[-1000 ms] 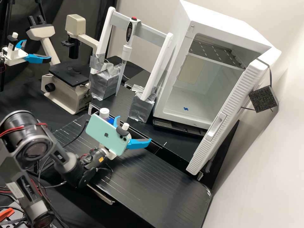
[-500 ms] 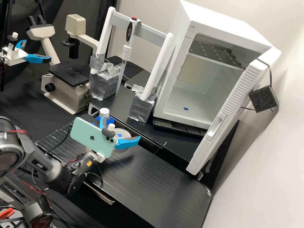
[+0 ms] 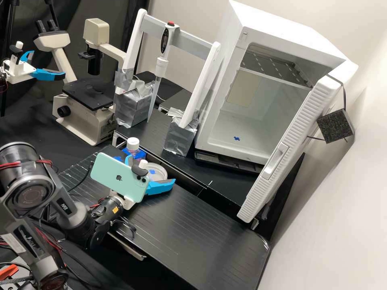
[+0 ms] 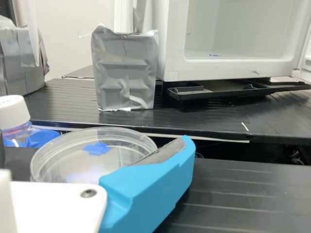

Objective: Move the petri dish to the incubator

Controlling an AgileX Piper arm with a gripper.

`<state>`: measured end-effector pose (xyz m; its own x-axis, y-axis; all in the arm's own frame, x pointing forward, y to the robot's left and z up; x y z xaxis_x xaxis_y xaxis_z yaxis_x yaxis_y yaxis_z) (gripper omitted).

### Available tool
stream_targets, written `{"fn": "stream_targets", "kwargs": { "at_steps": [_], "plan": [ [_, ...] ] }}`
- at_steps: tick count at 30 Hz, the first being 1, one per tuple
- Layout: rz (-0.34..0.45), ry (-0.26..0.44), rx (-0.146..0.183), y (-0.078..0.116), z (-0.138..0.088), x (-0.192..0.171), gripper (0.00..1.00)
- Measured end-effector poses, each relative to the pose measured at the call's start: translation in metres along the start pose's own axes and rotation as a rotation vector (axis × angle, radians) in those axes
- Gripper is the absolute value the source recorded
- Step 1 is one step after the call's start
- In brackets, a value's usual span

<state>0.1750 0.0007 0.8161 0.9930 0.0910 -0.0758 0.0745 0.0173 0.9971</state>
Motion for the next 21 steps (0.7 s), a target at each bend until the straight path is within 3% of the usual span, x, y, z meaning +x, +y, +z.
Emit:
{"fn": "stream_targets", "kwargs": {
  "at_steps": [8,21],
  "plan": [
    [-0.016,-0.005,-0.04,-0.0025,0.0014,0.0011,1.0],
    [-0.015,0.009,-0.053,-0.0026,-0.0012,0.001,1.0]
  ]
}}
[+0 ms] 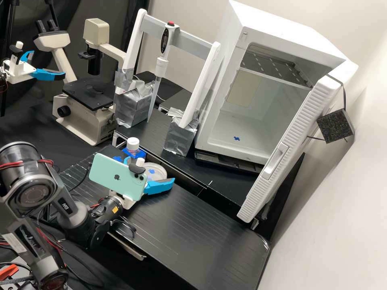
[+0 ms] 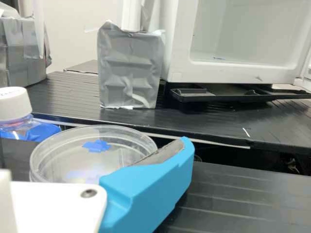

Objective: Move the petri dish to the incubator

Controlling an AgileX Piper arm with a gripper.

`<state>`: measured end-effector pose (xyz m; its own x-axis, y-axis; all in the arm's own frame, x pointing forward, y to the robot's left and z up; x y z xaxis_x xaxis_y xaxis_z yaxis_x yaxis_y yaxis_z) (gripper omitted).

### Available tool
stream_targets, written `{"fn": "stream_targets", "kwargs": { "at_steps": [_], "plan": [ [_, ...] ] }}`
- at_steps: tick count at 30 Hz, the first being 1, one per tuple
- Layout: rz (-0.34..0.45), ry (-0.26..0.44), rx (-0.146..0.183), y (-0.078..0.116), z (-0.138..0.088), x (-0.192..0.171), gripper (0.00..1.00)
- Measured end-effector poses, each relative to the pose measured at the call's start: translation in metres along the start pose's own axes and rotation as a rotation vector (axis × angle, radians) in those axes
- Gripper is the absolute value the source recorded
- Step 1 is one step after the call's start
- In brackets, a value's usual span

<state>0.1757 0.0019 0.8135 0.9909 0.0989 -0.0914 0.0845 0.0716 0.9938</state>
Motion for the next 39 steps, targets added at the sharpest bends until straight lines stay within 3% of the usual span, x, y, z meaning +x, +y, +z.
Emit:
{"fn": "stream_targets", "kwargs": {
  "at_steps": [7,14,39],
  "plan": [
    [0.016,-0.008,-0.013,-0.0002,-0.0009,0.0013,1.0],
    [0.013,-0.023,0.007,-0.0031,0.0012,0.0036,1.0],
    [0.029,-0.031,0.003,-0.0017,0.0052,0.004,1.0]
  ]
}}
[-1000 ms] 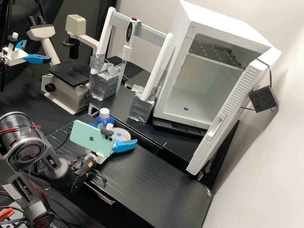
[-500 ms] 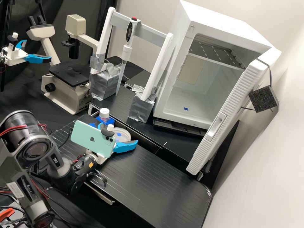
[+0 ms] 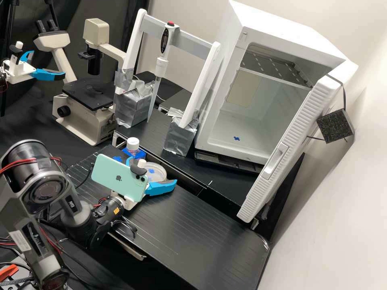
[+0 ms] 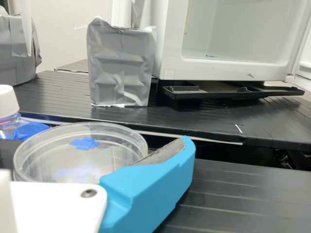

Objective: Move the petri dish to the incubator

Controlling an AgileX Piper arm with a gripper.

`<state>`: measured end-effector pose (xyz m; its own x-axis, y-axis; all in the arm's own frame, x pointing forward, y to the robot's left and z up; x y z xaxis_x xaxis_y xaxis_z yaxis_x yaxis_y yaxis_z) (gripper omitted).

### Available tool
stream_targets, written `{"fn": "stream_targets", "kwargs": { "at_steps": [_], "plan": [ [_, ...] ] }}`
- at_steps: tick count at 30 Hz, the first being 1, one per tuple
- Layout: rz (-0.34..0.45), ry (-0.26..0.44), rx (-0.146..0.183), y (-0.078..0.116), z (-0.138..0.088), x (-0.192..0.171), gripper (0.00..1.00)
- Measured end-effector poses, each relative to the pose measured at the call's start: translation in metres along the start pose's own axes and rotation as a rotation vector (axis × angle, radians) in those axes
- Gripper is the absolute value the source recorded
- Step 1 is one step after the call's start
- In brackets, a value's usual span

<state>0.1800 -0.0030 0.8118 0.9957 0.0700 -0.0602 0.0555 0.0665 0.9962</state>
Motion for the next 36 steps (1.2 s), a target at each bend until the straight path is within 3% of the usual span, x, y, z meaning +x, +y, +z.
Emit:
{"fn": "stream_targets", "kwargs": {
  "at_steps": [1,36],
  "plan": [
    [0.0,0.0,0.0,0.0,0.0,0.0,0.0],
    [-0.002,-0.002,-0.001,0.001,0.0019,-0.0008,0.0]
  ]
}}
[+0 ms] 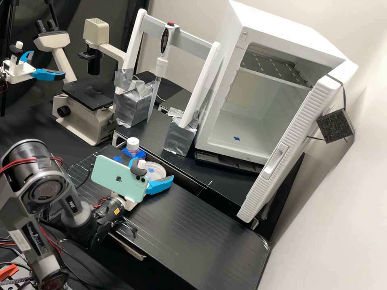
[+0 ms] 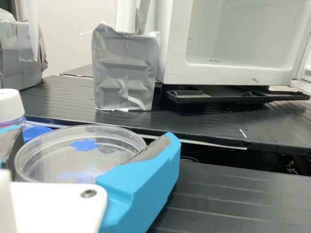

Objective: Move the petri dish to the incubator

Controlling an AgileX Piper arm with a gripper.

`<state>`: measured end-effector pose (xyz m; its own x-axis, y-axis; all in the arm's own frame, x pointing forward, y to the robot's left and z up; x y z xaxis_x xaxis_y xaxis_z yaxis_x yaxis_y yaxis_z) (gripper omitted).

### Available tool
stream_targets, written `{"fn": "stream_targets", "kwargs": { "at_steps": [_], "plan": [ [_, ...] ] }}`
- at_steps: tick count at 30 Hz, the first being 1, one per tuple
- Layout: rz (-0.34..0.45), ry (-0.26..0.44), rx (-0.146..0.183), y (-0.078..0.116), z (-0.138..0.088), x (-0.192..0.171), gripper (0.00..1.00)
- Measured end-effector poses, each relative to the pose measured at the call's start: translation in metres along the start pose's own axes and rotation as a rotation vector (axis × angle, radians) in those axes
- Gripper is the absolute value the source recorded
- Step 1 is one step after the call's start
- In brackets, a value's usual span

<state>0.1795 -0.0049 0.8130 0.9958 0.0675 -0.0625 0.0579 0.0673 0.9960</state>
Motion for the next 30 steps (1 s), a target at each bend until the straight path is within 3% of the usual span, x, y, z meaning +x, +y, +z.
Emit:
{"fn": "stream_targets", "kwargs": {
  "at_steps": [14,22,30],
  "plan": [
    [0.022,-0.01,0.03,0.008,0.003,-0.005,0.0],
    [0.123,-0.079,0.103,0.03,0.016,-0.015,0.0],
    [0.219,-0.069,0.09,0.064,0.022,0.004,0.0]
  ]
}}
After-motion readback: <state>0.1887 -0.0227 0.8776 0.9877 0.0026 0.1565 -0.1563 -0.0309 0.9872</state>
